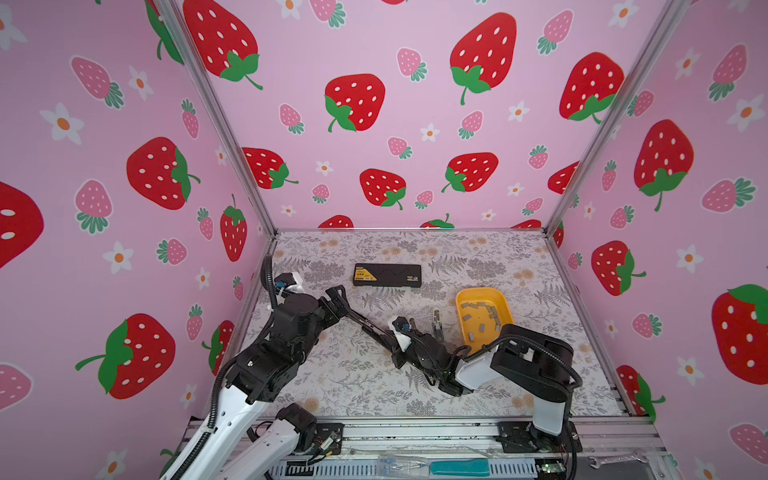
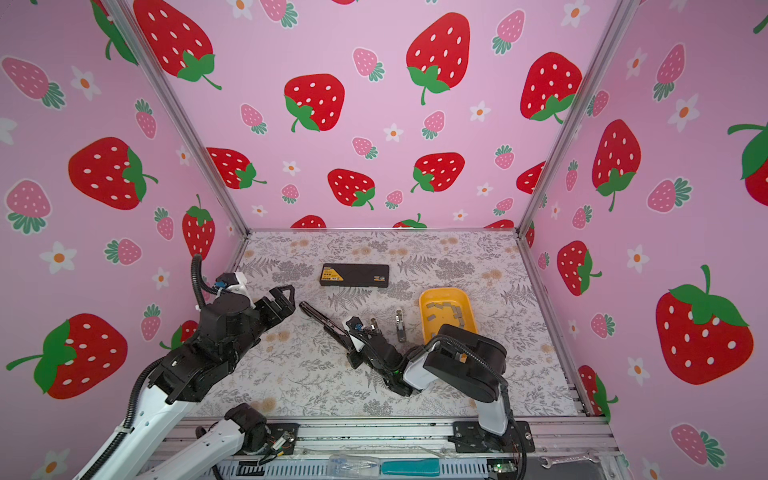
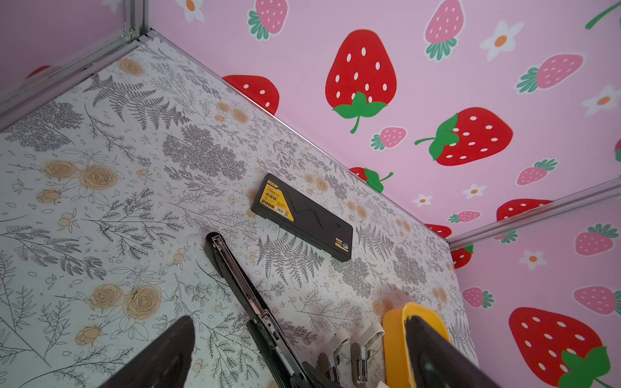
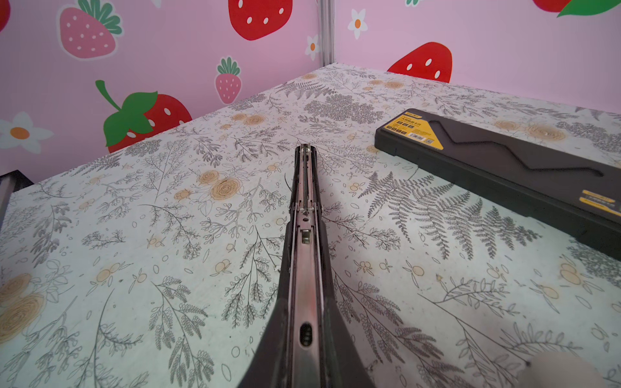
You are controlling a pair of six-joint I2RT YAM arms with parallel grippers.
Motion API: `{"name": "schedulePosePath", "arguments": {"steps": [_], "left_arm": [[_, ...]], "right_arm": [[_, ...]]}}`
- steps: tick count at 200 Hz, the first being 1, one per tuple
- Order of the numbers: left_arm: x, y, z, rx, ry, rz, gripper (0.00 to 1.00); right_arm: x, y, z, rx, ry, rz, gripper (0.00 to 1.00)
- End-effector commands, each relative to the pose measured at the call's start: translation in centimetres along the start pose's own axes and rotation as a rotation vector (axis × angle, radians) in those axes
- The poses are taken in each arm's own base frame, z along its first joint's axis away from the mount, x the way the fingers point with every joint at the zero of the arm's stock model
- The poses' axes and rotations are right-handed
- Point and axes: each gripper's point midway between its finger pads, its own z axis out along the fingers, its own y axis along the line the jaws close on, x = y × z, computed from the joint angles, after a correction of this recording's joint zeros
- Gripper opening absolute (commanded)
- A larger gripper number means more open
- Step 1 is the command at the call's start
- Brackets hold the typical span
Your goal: Load the staples into the stapler
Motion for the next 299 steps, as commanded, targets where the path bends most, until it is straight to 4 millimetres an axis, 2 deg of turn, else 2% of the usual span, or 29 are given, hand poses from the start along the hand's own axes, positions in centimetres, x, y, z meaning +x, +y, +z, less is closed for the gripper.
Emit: {"name": "schedulePosePath", "arguments": {"steps": [1, 38, 63, 80, 97, 113, 132, 145, 173, 194, 215, 234, 247, 256, 264, 279, 299], "left_arm": [[-1.1, 0.7, -0.5, -0.029, -0.060, -0.021, 0.99], [-0.5, 0.0, -0.1, -0.009, -0.018, -0.027, 0.99], [-0.2, 0.2, 0.1, -0.020, -0.005, -0.024, 0.99], [0.2, 0.3, 0.4, -0.020, -0.004, -0.021, 0.99], [0.7, 0.3, 1.0, -0.015, 0.007, -0.004, 0.99], [1.1, 0.6, 1.6, -0.026, 0.008, 0.048, 0.99], [1.7, 2.3, 2.3, -0.097, -0.008, 0.112, 0.99], [2.3, 3.6, 2.8, -0.127, -0.027, 0.161, 0.99], [4.1, 5.4, 3.9, -0.114, -0.067, 0.226, 0.99], [4.7, 7.5, 3.9, -0.153, -0.111, 0.262, 0.99], [5.5, 9.9, 3.8, -0.212, -0.133, 0.285, 0.99], [6.7, 10.8, 4.3, -0.190, -0.130, 0.330, 0.99], [7.7, 11.1, 4.9, -0.162, -0.133, 0.380, 0.99], [7.9, 11.9, 4.9, -0.179, -0.143, 0.346, 0.99], [8.1, 11.8, 4.9, -0.155, -0.144, 0.341, 0.99], [8.2, 11.5, 4.7, -0.118, -0.152, 0.345, 0.99], [7.8, 11.7, 4.4, -0.108, -0.186, 0.329, 0.99]], "right_arm": [[-1.2, -0.6, -0.1, 0.026, -0.078, 0.060, 0.00], [0.0, -1.1, -0.3, 0.044, -0.061, 0.080, 0.00], [0.9, -0.6, -0.3, 0.037, -0.042, 0.085, 0.00], [1.5, -0.1, -0.3, 0.032, -0.028, 0.097, 0.08], [2.0, -0.1, -0.3, 0.036, -0.016, 0.121, 0.21], [2.4, 0.1, -0.3, 0.037, -0.010, 0.146, 0.26], [2.5, 1.0, -0.3, 0.022, -0.007, 0.152, 0.27], [2.5, 1.4, -0.5, 0.028, -0.008, 0.150, 0.32], [2.3, 2.6, -0.8, 0.022, -0.013, 0.143, 0.37], [1.4, 3.2, -1.3, 0.008, -0.016, 0.155, 0.38], [-0.3, 3.4, -2.2, 0.011, -0.017, 0.160, 0.41], [-1.9, 2.2, -3.5, 0.078, -0.001, 0.168, 0.44], [-3.8, 1.1, -4.7, 0.137, 0.014, 0.170, 0.47], [-5.1, 0.1, -5.6, 0.176, 0.030, 0.178, 0.49], [-6.3, -1.0, -6.4, 0.205, 0.047, 0.188, 0.48], [-8.2, -4.1, -8.2, 0.287, 0.081, 0.227, 0.42], [-9.3, -9.9, -10.7, 0.406, 0.159, 0.309, 0.38]]}}
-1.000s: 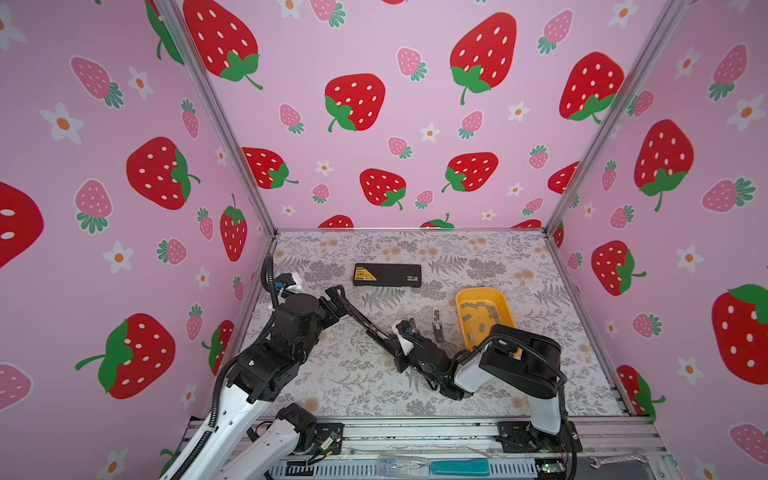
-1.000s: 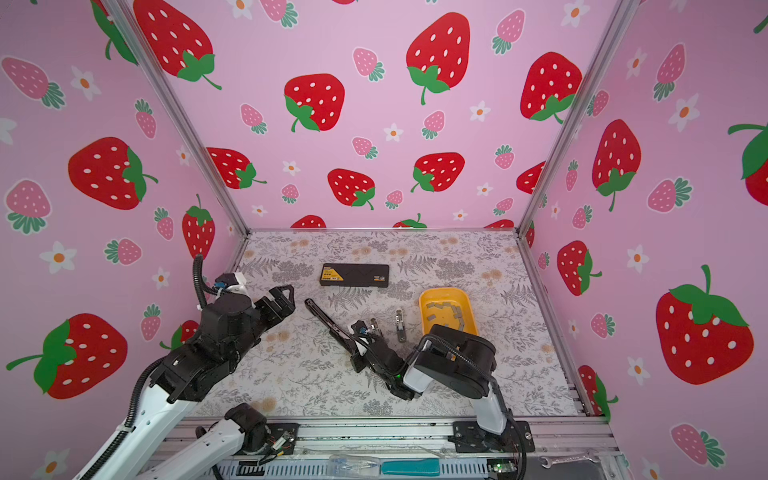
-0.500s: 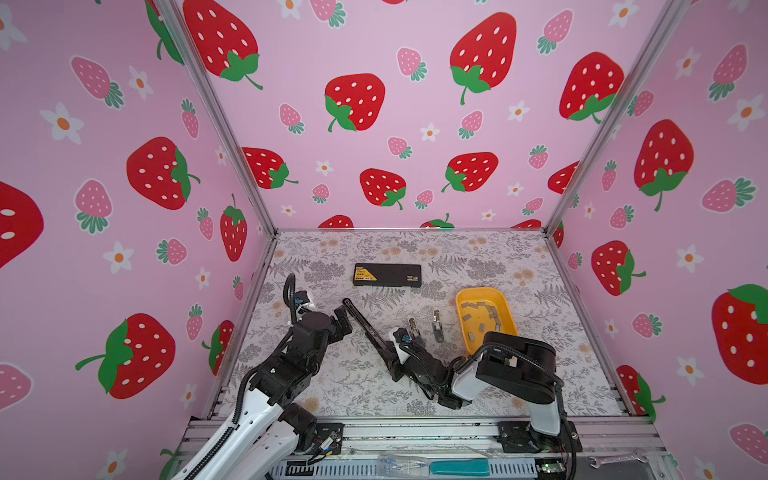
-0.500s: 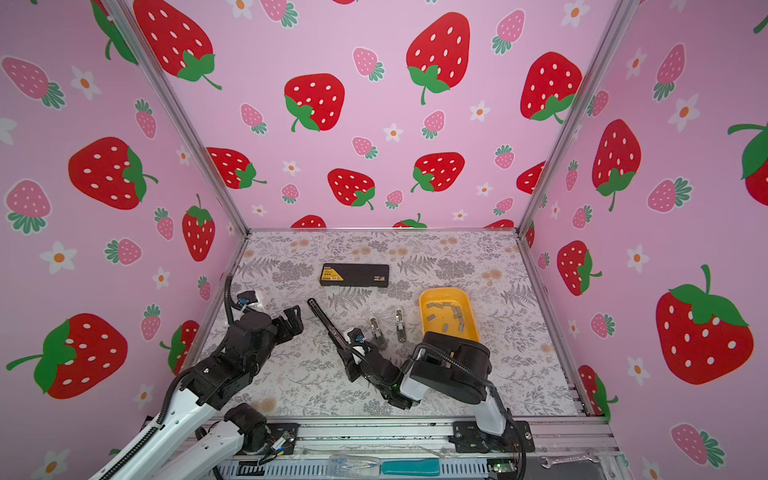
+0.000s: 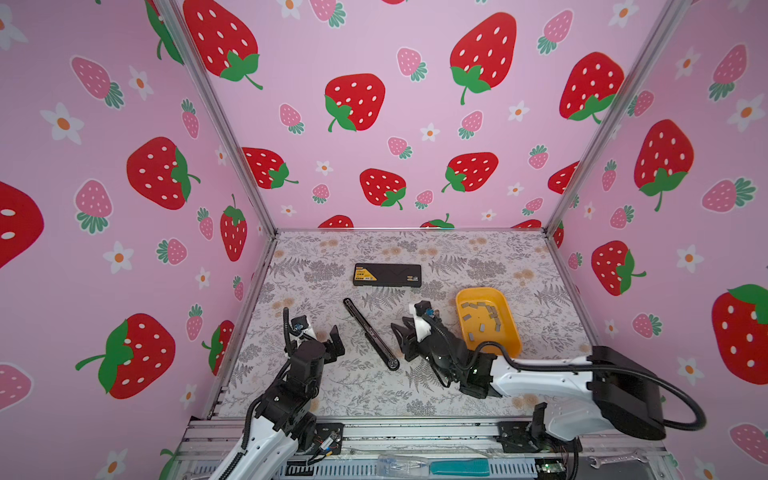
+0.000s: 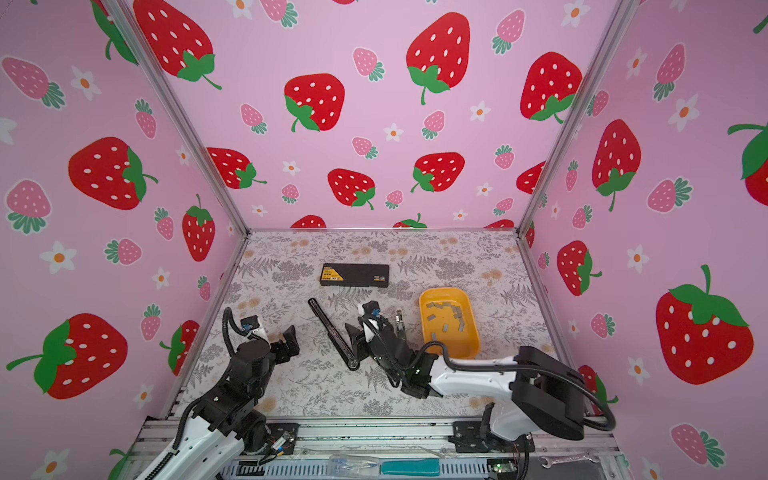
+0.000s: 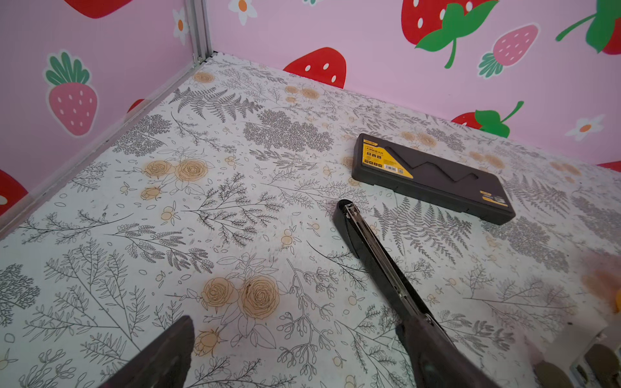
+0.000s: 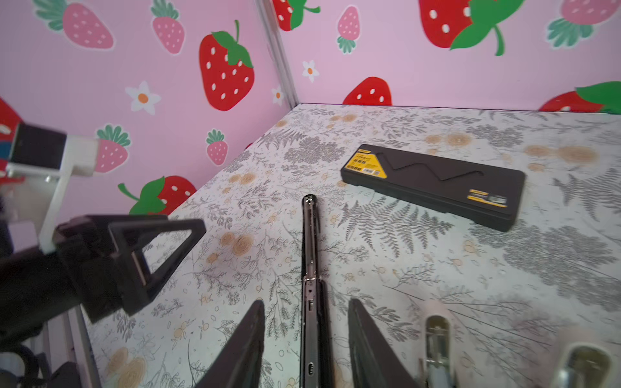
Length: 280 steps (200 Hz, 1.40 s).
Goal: Load the staples into the stapler
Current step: 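Release the stapler and move the right gripper over the yellow tray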
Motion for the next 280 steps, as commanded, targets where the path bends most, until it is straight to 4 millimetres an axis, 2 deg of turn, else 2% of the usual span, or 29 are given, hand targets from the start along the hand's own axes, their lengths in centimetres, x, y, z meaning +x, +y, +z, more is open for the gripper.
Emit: {"name": "schedulePosePath", "arguments": {"steps": [1, 17, 27, 57, 107, 133, 142, 161, 230, 280], "left_arm": [[-2.1, -0.4, -0.5, 0.034, -0.096, -0.031, 0.99], [-2.2, 0.3, -0.7, 0.009, -0.112, -0.053, 0.99], [-2.2, 0.9, -0.9, -0.011, -0.118, -0.070, 0.99], [-2.0, 0.4, -0.9, 0.037, -0.109, -0.073, 0.99], [-1.2, 1.4, 0.5, 0.002, -0.074, -0.143, 0.99], [-0.7, 1.9, 1.5, -0.032, -0.071, -0.164, 0.99], [0.0, 2.0, 2.1, -0.041, -0.062, -0.169, 0.99], [0.4, 1.2, 2.6, -0.007, -0.038, -0.148, 0.99], [0.4, 1.6, 2.1, 0.002, -0.070, -0.168, 0.99], [0.4, 1.8, 1.9, -0.002, -0.086, -0.178, 0.99]], "right_arm": [[0.2, -8.4, -1.7, 0.249, 0.181, 0.049, 0.38], [-0.7, -13.6, -3.1, 0.368, 0.241, 0.093, 0.35], [-0.9, -15.9, -3.7, 0.429, 0.281, 0.089, 0.35], [0.1, -19.3, -3.9, 0.541, 0.395, 0.032, 0.35], [4.0, -26.0, -5.0, 0.621, 0.510, 0.159, 0.35], [6.3, -27.2, -5.3, 0.655, 0.569, 0.179, 0.35], [7.1, -27.4, -5.2, 0.651, 0.585, 0.194, 0.35], [8.3, -27.7, -5.1, 0.650, 0.607, 0.222, 0.35], [10.4, -29.2, -5.8, 0.716, 0.644, 0.237, 0.35], [11.9, -29.3, -5.9, 0.716, 0.678, 0.262, 0.35]]}}
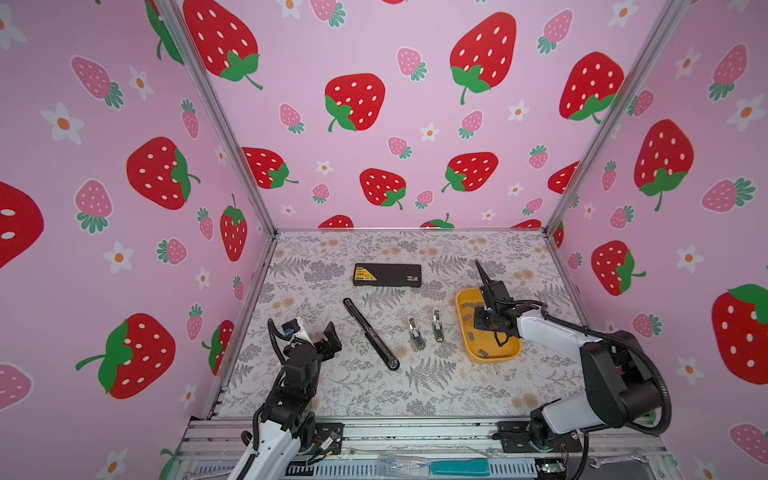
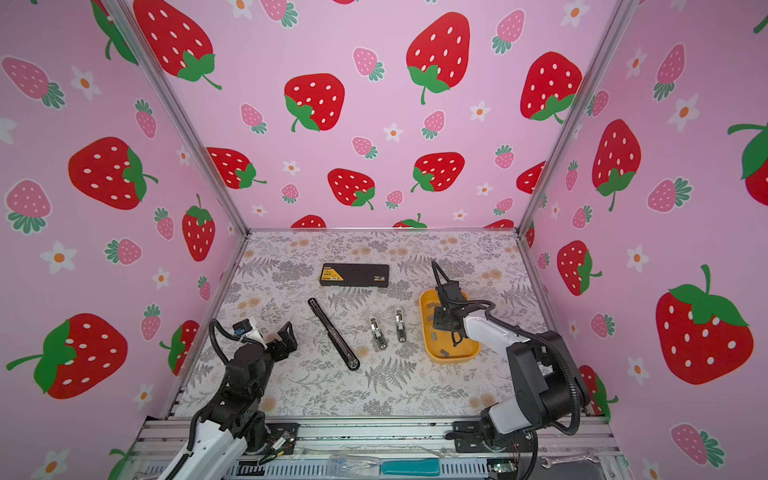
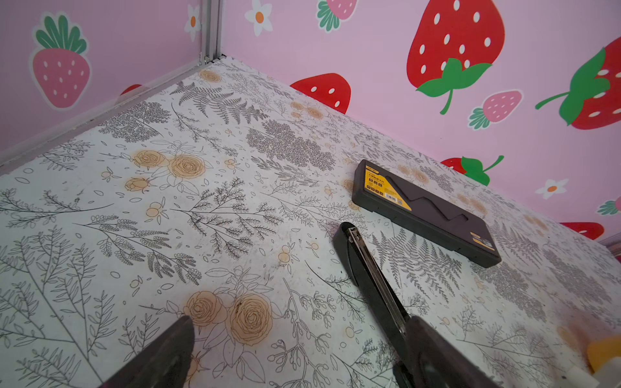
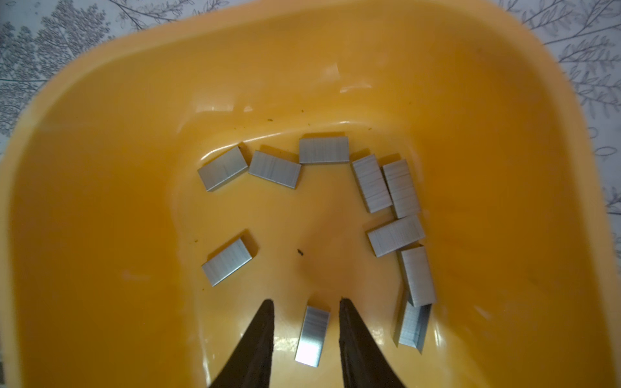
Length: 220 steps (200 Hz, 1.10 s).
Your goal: Load the staples into the stapler
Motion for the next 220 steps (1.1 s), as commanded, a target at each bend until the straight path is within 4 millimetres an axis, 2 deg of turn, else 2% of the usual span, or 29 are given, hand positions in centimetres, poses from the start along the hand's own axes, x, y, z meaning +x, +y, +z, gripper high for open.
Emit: {"name": "schedulePosePath", "arguments": {"steps": [1, 63, 220], "left_arm": [[-0.4, 0.3, 0.0, -0.015, -0.022, -0.021, 0.99], [-0.2, 0.2, 0.2, -0.016, -0.008, -0.015, 0.99], [0.0, 0.1, 0.5, -0.024, 0.013, -0.006, 0.99]], "right_arm": [[1.3, -0.8, 0.7, 0.024, 0.037, 0.021, 0.35], [2.1, -0.9, 1.3, 0.025, 0.059, 0.022, 0.34], [3.1, -1.0, 2.0, 0.033, 0.096, 0.026, 0.17]]}}
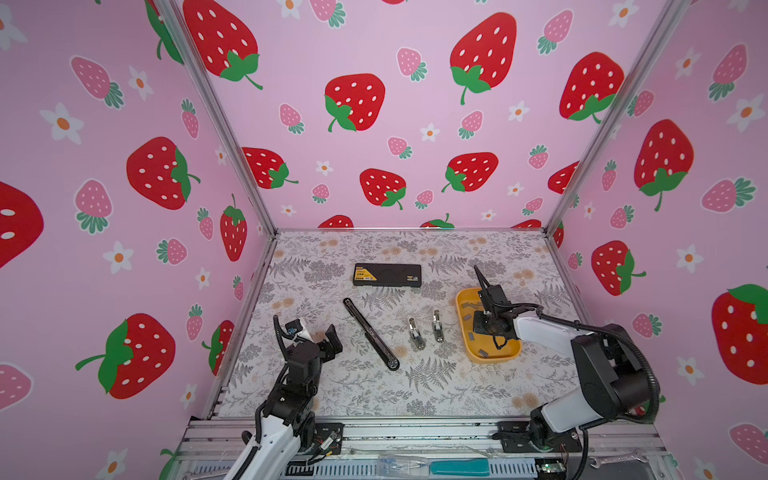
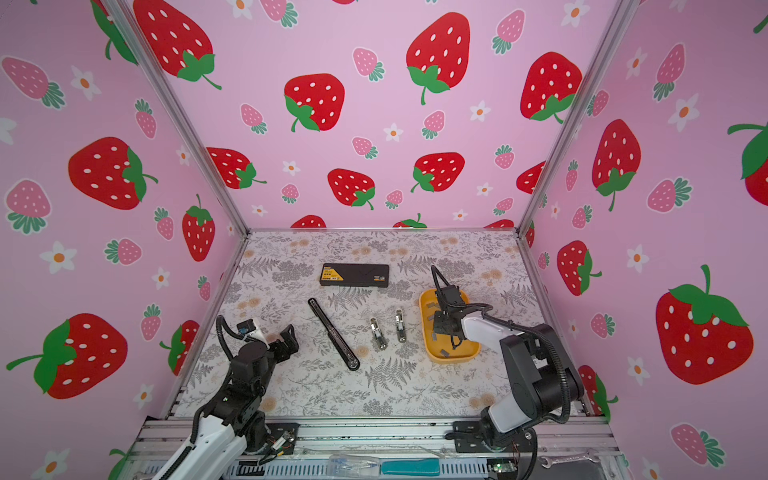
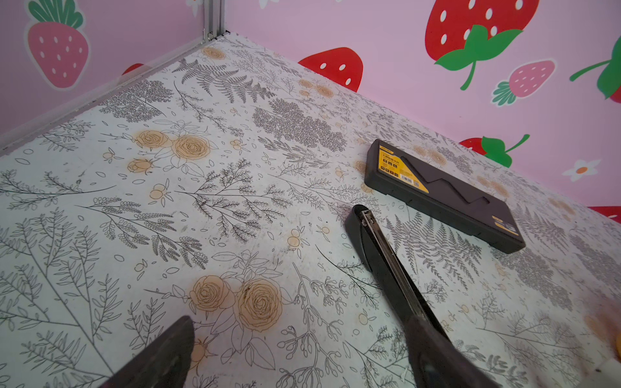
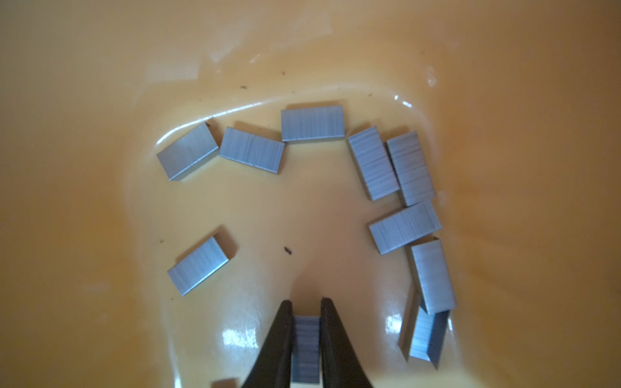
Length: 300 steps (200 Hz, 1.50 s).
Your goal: Load the staples into the stapler
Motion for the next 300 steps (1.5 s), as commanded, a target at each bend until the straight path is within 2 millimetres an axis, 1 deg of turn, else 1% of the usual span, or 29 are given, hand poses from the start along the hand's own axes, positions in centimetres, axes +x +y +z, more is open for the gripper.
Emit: {"name": "schedulePosePath", "arguments": {"steps": [1, 57, 76, 97, 134, 154, 171, 182, 197, 211, 223, 250, 278, 300], "left_arm": [[-1.5, -0.4, -0.2, 0.009, -0.046, -0.029, 0.99], [-1.5, -0.4, -0.1, 0.008, -0.046, -0.029, 0.99], [-1.4, -0.5, -0.1, 0.012, -0.043, -0.026, 0.99], [-1.5, -0.7, -0.1, 0.020, -0.044, -0.023, 0.99], [-1.4, -0.9, 0.0, 0.029, -0.034, -0.018, 0.99], [-1.3, -1.1, 0.1, 0.040, -0.028, -0.011, 0.99], [-1.6, -1.4, -0.1, 0.043, -0.007, -0.008, 0.99], [-1.7, -1.9, -0.4, 0.052, 0.024, -0.016, 0.99], [-2.2, -3.3, -1.1, 0.106, 0.082, -0.027, 0.99], [-2.8, -4.8, -2.1, 0.160, 0.137, -0.008, 0.99], [-3.0, -5.3, -2.8, 0.178, 0.177, 0.016, 0.99], [-2.1, -5.1, -3.8, 0.165, 0.273, 0.053, 0.99], [0.0, -4.3, -3.2, 0.151, 0.313, 0.053, 0.99], [1.8, -3.3, -2.7, 0.119, 0.338, 0.049, 0.99]], "right_arm": [[1.8, -0.8, 0.7, 0.027, 0.066, 0.002, 0.17], [1.6, -1.0, 0.5, 0.034, 0.055, -0.005, 0.17], [1.1, -0.8, 0.1, 0.029, 0.037, -0.009, 0.13], [0.2, -0.6, -0.5, 0.024, 0.003, -0.014, 0.13], [-1.6, 0.2, -2.5, 0.011, -0.075, -0.032, 0.13], [-2.5, 1.0, -4.0, -0.015, -0.126, -0.050, 0.12], [-3.5, 2.1, -5.6, -0.044, -0.185, -0.067, 0.12], [-4.1, 3.0, -6.9, -0.072, -0.227, -0.083, 0.12], [-4.8, 4.4, -8.8, -0.108, -0.289, -0.108, 0.12], [-5.1, 5.9, -10.5, -0.146, -0.343, -0.144, 0.12], [-5.2, 7.5, -12.0, -0.179, -0.393, -0.180, 0.12], [-4.6, 11.6, -14.7, -0.271, -0.474, -0.280, 0.12], [-2.9, 16.2, -16.6, -0.381, -0.521, -0.386, 0.12], [-1.1, 19.7, -17.4, -0.465, -0.532, -0.459, 0.12]]}}
